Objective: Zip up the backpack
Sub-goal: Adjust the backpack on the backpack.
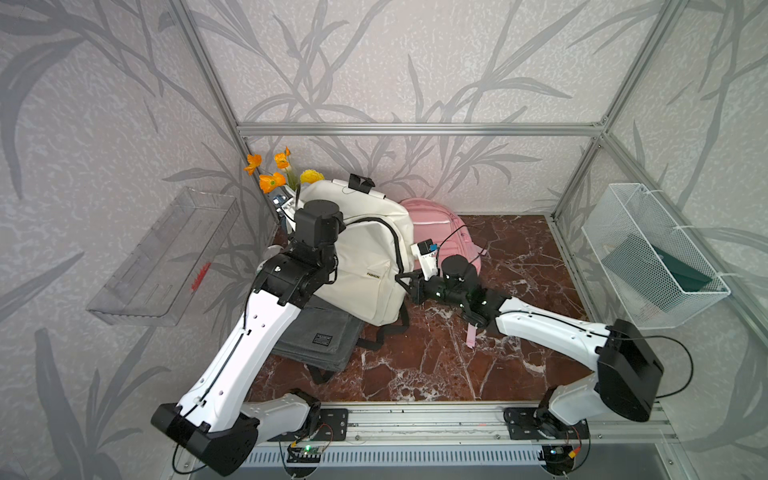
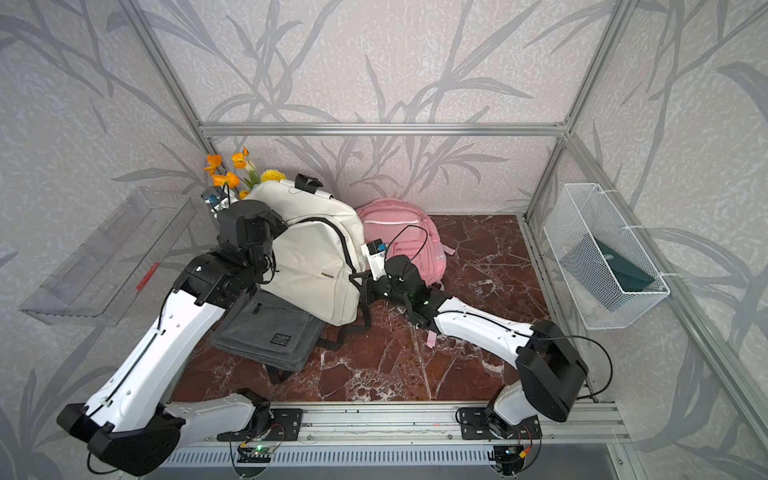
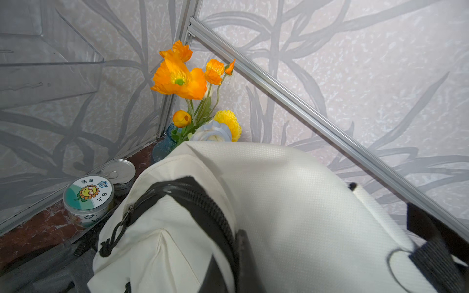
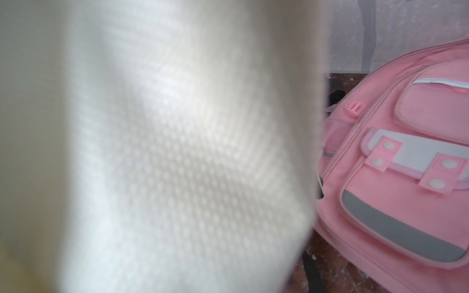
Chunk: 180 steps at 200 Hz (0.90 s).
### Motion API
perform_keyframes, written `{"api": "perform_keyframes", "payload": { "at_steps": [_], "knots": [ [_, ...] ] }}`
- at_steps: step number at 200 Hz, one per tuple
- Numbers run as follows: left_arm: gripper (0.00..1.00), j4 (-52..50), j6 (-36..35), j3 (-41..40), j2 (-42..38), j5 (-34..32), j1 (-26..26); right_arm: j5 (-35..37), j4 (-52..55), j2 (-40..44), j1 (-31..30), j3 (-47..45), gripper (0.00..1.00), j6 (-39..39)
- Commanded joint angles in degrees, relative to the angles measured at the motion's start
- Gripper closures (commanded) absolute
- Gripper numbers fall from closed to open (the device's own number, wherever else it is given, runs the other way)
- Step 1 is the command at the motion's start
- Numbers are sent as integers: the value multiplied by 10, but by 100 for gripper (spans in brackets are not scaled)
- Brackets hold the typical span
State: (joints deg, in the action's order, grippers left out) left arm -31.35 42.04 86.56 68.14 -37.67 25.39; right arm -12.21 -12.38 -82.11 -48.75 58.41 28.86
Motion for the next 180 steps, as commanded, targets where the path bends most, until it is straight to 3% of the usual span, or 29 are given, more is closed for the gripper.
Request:
{"api": "perform_keyframes", "payload": {
  "at_steps": [1,30,64,124,180],
  "knots": [
    [100,-7,-15,27,-20,42,0,-36,55,88,-9,33,100,53],
    [100,-22,-16,44,5,95,4,5,143,143,-8,23,100,110],
    [100,-81,-24,66,93,120,4,-11,183,130,-7,12,100,148],
    [98,-101,-63,53,235,71,-9,14,195,-6,3,24,100,189],
    [93,-122,-103,91,275,47,-60,-24,212,-186,-6,166,100,167]
  ]
}}
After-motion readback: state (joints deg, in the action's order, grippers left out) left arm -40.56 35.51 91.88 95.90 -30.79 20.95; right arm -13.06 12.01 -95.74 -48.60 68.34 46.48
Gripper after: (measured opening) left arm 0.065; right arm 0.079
